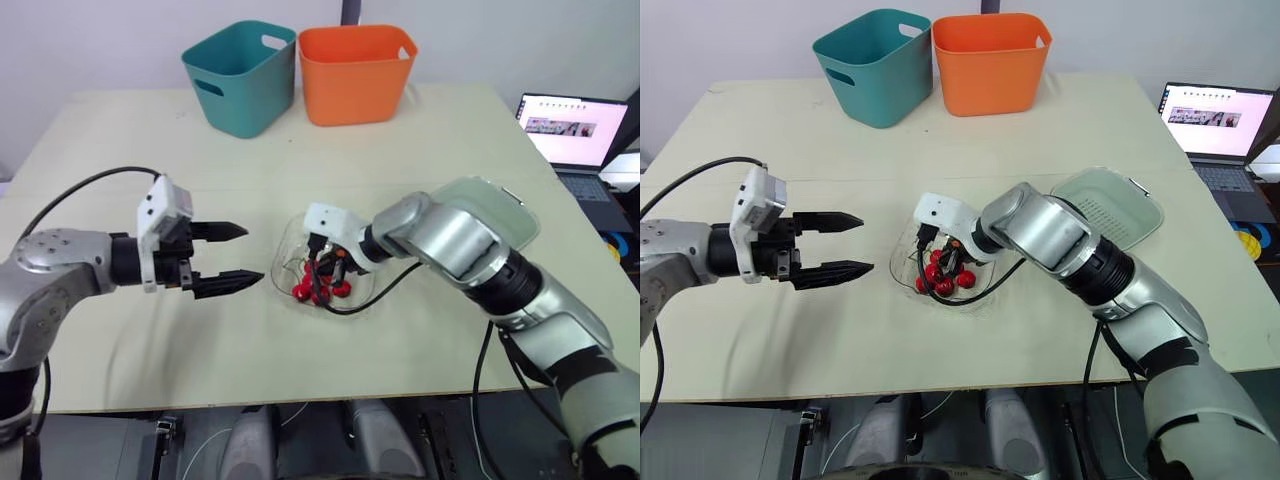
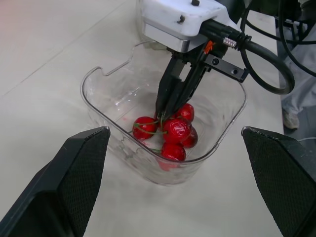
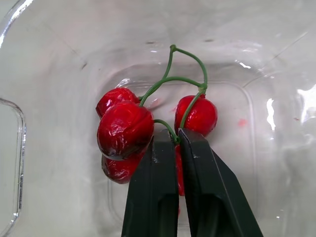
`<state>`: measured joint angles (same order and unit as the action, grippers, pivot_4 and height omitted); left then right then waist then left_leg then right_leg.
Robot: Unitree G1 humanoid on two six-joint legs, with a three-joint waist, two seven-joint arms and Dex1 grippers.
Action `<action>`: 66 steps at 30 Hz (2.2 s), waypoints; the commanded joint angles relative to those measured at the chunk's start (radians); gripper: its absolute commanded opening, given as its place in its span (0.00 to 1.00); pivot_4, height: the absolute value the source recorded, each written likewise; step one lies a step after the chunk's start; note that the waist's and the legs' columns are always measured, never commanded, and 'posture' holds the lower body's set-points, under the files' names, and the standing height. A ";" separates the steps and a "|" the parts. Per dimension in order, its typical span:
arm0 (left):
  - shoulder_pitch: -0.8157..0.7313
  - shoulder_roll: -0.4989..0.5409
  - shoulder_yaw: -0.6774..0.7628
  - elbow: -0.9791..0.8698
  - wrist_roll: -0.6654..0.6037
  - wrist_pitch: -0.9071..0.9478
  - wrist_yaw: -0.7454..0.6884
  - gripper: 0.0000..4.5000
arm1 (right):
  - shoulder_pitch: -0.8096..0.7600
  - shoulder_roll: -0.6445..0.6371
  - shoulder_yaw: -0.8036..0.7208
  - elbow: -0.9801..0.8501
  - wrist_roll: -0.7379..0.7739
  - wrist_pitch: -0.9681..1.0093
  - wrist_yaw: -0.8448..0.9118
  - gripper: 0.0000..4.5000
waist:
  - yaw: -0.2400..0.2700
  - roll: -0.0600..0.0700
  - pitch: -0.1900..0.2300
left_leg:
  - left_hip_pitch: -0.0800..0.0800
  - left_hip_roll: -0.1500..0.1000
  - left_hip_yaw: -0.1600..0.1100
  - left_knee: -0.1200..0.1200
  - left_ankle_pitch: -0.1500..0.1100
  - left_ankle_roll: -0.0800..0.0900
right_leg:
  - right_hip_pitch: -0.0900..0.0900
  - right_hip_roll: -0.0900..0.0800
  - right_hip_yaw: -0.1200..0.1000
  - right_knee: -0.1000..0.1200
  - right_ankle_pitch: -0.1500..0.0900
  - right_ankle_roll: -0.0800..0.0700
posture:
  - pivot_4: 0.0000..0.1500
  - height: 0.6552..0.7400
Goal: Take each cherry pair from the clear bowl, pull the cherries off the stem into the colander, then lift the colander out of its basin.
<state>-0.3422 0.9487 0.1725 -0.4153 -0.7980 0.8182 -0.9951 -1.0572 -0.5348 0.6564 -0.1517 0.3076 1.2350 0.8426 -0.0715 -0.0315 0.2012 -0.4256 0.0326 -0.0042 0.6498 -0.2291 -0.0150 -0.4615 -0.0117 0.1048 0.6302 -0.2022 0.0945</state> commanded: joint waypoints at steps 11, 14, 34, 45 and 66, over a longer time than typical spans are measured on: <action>-0.027 0.001 0.009 -0.042 -0.025 0.023 0.019 1.00 | -0.060 -0.059 -0.052 0.009 -0.028 -0.042 0.044 0.51 | 0.000 0.000 0.000 | 0.000 0.000 0.000 0.000 0.000 0.000 | 0.000 0.000 0.000 0.000 0.000 0.000 | 1.00 1.00; -0.010 0.008 0.011 -0.036 -0.020 0.014 0.004 1.00 | -0.064 -0.082 -0.028 -0.004 -0.046 -0.064 0.060 0.51 | 0.000 0.000 0.000 | 0.000 0.000 0.000 0.000 0.000 0.000 | 0.000 0.000 0.000 0.000 0.000 0.000 | 1.00 1.00; 0.147 0.032 0.029 0.011 0.080 -0.141 -0.107 1.00 | -0.042 -0.069 0.125 0.038 -0.185 -0.202 0.170 0.51 | 0.000 0.000 0.000 | 0.000 0.000 0.000 0.000 0.000 0.000 | 0.000 0.000 0.000 0.000 0.000 0.000 | 1.00 1.00; 0.149 0.013 0.023 0.020 0.089 -0.170 -0.099 1.00 | -0.021 -0.037 0.155 0.093 -0.231 -0.217 0.208 0.47 | 0.000 0.000 0.000 | 0.000 0.000 0.000 0.000 0.000 0.000 | 0.000 0.000 0.000 0.000 0.000 0.000 | 1.00 1.00; -0.062 0.018 0.049 0.112 0.002 -0.057 -0.081 1.00 | -0.059 -0.196 -0.143 -0.150 -0.168 -0.086 0.235 0.14 | 0.005 0.000 0.000 | -0.001 0.000 -0.001 0.001 0.000 0.000 | 0.000 0.000 -0.001 0.000 0.000 0.000 | 1.00 1.00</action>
<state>-0.3690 0.9594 0.1832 -0.3119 -0.7623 0.7470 -1.0761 -1.1094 -0.7176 0.5763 -0.2379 0.1190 1.1327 1.0815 -0.0664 -0.0317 0.2012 -0.4257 0.0322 -0.0052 0.6507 -0.2290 -0.0152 -0.4605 -0.0120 0.1038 0.6302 -0.2024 0.0946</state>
